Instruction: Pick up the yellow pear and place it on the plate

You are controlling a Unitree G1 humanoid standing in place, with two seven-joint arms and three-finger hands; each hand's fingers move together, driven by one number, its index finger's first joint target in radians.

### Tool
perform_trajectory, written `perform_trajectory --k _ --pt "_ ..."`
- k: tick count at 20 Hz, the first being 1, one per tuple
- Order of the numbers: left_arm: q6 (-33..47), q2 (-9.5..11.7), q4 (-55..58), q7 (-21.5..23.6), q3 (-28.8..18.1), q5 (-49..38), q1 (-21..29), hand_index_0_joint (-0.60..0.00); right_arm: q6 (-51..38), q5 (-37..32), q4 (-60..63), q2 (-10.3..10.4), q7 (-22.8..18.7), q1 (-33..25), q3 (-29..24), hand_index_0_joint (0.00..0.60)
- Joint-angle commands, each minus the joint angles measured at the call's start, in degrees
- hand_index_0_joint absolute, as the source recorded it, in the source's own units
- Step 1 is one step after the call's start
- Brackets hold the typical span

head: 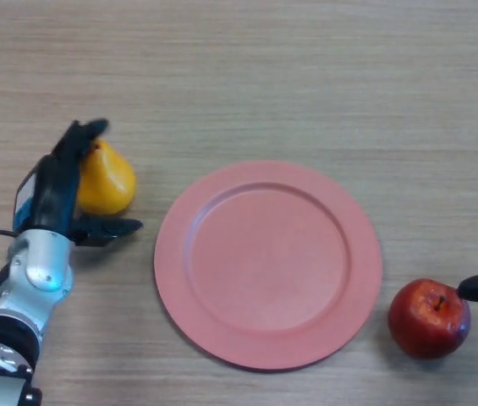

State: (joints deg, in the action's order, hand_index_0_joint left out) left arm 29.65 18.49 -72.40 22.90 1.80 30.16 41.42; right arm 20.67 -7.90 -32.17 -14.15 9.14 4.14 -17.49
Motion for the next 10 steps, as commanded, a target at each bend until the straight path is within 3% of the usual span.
perform_trajectory --k 1,2,5,8,10 --pt "3.1 3.1 2.2 -0.5 -1.3 0.0 2.6 -0.6 -8.3 2.8 -3.0 -1.9 0.1 -0.9 -4.4 0.0" --pt "2.6 3.2 2.4 -0.9 -2.0 -0.2 2.4 -0.6 -8.0 3.1 -3.0 -2.0 0.1 -1.1 -4.3 0.0" --pt "3.4 4.3 2.7 4.5 -2.0 2.3 2.0 -0.6 -7.7 3.4 -3.0 -1.8 0.3 -1.2 -3.8 0.0" --pt "4.1 5.2 6.0 2.5 -3.5 0.6 1.7 -0.6 -6.7 2.6 -3.7 -1.6 0.5 -1.0 -3.4 0.0" --pt "2.0 5.1 10.7 -1.7 -4.5 -1.8 0.6 -0.6 -5.8 2.6 -3.9 -1.7 0.5 -1.4 -3.2 0.0"
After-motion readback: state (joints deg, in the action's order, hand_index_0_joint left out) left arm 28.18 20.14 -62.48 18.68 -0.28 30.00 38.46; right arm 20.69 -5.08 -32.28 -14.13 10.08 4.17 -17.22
